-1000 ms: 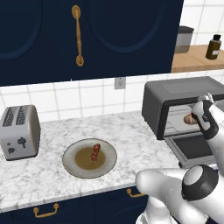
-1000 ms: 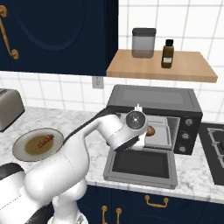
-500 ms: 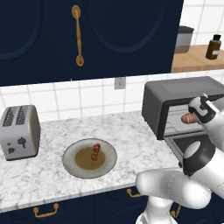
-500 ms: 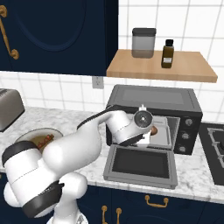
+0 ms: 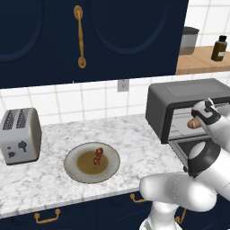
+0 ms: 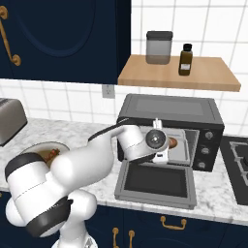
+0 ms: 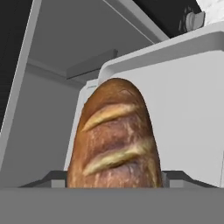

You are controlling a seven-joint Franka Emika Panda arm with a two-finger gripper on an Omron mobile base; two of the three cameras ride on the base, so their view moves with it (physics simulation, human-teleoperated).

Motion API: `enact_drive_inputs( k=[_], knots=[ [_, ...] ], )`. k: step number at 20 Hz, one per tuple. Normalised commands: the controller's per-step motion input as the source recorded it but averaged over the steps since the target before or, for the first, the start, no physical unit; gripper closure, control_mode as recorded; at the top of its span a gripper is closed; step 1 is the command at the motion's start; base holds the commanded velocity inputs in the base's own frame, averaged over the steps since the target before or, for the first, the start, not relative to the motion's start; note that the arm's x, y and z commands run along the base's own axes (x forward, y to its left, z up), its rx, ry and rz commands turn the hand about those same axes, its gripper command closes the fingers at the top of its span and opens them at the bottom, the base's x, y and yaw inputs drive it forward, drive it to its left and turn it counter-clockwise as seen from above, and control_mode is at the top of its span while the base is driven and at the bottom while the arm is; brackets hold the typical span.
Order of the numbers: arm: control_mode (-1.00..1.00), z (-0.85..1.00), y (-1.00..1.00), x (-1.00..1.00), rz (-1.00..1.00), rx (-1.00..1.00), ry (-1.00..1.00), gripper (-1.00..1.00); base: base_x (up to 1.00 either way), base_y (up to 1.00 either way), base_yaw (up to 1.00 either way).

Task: Pick up the kebab skewer and baguette bread, and place them inside the toaster oven. Close the toaster oven door and start by setting the timer.

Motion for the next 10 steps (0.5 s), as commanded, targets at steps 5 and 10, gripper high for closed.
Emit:
enact_drive_inputs(
  k=[5,10],
  knots=[
    [-1.00,0.00,0.00,0.07,0.00,0.00,0.04,-1.00,0.00,0.00,0.00],
    [-1.00,0.00,0.00,0.00,0.00,0.00,0.00,-1.00,0.00,0.00,0.00]
  ],
)
